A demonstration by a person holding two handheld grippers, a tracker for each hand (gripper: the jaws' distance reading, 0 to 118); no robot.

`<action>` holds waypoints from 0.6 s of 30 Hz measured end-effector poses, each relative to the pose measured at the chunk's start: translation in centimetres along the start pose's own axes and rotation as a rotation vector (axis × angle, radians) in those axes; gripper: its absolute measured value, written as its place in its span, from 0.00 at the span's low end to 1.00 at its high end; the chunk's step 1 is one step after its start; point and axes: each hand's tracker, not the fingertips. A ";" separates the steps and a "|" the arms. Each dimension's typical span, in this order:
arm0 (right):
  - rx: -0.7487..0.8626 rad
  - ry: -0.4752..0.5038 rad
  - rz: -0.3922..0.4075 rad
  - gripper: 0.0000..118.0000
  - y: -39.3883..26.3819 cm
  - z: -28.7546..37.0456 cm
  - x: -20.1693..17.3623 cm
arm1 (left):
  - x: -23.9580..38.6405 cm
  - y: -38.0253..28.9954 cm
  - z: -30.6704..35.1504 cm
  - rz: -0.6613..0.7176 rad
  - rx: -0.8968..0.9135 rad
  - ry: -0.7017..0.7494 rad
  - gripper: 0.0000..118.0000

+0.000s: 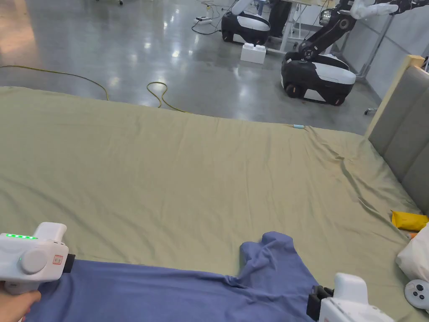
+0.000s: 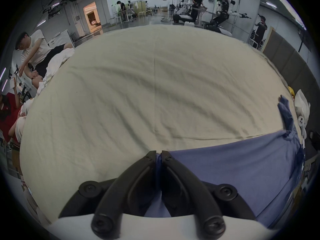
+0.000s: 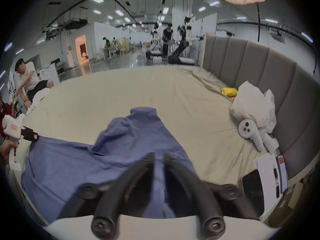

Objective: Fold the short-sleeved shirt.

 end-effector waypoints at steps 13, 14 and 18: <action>-0.427 0.079 -0.024 0.52 5.2 -14.2 3.0 | -0.2 -3.4 6.1 0.028 0.182 -0.036 0.06; -0.408 0.062 0.000 0.51 5.2 -14.2 2.8 | -0.1 -3.7 6.3 0.034 0.189 -0.035 0.05; -0.382 0.050 0.030 0.35 6.2 -12.7 1.6 | -0.2 -4.3 6.4 0.057 0.192 -0.035 0.05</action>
